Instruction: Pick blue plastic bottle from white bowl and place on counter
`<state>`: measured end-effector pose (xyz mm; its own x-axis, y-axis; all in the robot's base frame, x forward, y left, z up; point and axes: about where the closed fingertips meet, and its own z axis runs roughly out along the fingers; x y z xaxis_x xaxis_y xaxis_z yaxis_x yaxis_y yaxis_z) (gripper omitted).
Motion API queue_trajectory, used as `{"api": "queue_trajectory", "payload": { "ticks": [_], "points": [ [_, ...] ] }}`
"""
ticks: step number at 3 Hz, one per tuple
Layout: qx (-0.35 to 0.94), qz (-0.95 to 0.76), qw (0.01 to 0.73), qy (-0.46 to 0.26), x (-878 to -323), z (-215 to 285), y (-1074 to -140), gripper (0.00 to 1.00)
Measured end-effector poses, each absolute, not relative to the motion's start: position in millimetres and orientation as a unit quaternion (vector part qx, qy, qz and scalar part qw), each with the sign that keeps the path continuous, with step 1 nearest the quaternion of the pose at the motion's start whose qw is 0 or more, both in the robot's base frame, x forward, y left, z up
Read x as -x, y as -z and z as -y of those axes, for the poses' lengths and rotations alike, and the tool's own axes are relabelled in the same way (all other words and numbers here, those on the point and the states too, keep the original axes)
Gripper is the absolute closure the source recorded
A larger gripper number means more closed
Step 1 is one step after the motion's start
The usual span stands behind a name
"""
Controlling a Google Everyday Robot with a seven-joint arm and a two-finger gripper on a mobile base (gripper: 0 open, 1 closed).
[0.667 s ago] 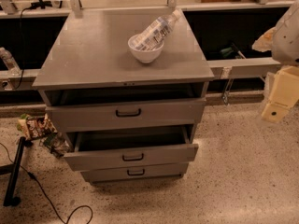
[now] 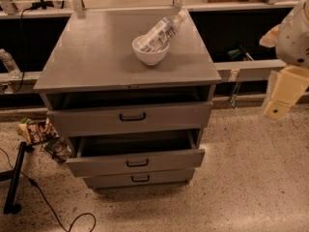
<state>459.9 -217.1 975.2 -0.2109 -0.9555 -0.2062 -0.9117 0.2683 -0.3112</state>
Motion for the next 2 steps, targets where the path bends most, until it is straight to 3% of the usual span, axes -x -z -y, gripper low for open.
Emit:
{"api": "queue_trajectory", "payload": {
  "ticks": [2],
  "points": [
    [0.634,-0.700,0.264,0.196,-578.0,222.0,-955.4,0.00]
  ]
}}
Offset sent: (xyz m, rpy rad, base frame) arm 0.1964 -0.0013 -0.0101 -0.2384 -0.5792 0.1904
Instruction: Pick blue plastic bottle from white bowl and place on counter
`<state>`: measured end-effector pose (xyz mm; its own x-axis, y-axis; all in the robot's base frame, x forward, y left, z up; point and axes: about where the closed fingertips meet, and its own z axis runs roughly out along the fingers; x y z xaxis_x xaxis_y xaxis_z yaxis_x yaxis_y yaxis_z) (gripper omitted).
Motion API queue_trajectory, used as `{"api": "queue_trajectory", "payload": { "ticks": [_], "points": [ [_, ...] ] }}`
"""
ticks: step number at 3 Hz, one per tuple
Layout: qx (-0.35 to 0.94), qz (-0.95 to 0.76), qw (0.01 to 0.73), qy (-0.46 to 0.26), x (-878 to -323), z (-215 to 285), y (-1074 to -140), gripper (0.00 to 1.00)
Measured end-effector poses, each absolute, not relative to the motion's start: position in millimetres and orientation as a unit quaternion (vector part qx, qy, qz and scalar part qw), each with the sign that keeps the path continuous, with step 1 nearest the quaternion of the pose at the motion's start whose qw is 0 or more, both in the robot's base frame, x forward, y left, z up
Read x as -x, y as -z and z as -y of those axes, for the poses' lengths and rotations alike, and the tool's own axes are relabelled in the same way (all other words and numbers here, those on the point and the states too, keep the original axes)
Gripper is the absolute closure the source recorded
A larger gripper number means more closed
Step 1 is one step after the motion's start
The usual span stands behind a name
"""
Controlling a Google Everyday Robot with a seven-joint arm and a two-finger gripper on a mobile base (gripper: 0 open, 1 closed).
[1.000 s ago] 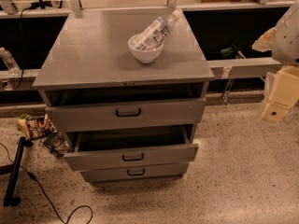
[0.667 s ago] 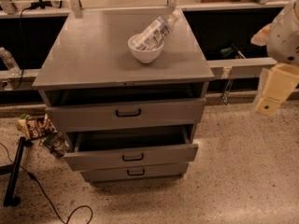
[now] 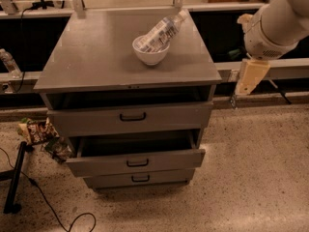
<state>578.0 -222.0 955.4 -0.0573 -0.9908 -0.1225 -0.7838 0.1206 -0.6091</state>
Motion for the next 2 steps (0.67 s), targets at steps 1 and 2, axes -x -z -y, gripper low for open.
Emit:
{"api": "queue_trajectory", "payload": {
  "ticks": [1,2],
  "points": [
    [0.633,-0.661,0.293,0.277,-620.1,224.3,-965.3,0.00],
    [0.630,-0.590,0.331,0.381,-672.0,221.3,-1004.9,0.00]
  ]
}}
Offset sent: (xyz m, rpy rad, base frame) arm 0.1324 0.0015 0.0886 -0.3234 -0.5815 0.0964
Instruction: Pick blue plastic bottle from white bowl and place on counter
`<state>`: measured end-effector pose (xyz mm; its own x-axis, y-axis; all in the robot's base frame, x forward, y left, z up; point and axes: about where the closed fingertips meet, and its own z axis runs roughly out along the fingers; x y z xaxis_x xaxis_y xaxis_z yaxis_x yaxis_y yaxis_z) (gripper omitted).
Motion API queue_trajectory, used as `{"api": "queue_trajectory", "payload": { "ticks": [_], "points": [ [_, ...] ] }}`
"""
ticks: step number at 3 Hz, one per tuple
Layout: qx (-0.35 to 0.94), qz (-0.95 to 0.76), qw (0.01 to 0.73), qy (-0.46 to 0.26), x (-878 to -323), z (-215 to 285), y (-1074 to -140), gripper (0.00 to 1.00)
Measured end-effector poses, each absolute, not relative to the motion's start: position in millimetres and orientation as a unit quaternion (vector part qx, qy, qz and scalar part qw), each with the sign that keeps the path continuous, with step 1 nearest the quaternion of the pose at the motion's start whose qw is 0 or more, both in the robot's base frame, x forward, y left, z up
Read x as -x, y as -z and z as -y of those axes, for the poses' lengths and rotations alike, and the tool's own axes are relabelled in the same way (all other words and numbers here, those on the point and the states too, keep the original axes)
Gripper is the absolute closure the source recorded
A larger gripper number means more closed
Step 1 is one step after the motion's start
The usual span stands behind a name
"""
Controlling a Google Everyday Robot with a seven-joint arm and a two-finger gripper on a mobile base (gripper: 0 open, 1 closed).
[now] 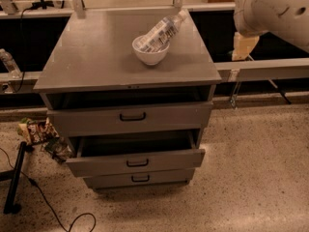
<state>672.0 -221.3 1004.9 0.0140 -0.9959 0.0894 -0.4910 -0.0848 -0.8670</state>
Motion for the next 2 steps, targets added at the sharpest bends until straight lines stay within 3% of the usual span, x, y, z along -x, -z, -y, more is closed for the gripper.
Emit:
{"api": "queue_trajectory", "payload": {
  "ticks": [2],
  "points": [
    [0.641,-0.528,0.345,0.436,-703.1,205.4,-1026.8,0.00]
  ]
}}
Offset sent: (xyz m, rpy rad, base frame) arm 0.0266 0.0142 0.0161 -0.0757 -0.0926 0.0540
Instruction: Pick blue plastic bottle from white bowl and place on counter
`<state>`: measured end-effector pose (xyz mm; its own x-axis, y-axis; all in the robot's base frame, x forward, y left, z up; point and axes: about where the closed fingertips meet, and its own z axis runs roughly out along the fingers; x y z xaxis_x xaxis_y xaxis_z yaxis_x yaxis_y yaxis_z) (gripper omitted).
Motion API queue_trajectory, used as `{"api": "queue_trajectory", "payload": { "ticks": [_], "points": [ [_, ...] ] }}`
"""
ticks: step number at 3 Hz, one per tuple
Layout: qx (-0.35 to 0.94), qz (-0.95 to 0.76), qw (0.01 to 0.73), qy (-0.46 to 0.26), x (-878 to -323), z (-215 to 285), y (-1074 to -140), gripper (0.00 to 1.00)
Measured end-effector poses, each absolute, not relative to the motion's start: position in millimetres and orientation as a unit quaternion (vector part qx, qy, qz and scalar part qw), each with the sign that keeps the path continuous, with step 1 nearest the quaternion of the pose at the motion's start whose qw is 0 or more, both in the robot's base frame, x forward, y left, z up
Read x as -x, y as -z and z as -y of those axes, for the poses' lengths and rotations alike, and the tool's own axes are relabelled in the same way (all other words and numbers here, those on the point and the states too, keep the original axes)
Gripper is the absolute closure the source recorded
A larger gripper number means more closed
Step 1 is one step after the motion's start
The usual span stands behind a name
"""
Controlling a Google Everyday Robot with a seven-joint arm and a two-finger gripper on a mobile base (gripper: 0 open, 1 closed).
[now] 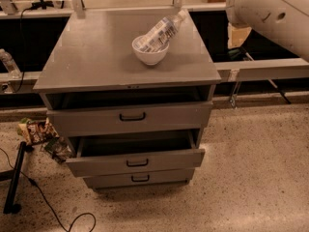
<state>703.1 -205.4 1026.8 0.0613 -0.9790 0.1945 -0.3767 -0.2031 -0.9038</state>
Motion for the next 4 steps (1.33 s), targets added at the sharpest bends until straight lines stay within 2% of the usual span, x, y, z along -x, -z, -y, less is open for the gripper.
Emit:
{"api": "queue_trajectory", "payload": {
  "ticks": [2,4],
  "points": [
    [0.675,-0.455,0.389,0.432,-725.3,171.7,-1026.8,0.00],
    [0.698,-0.408,0.458,0.369,-746.2,133.1,-1009.8,0.00]
  ]
}}
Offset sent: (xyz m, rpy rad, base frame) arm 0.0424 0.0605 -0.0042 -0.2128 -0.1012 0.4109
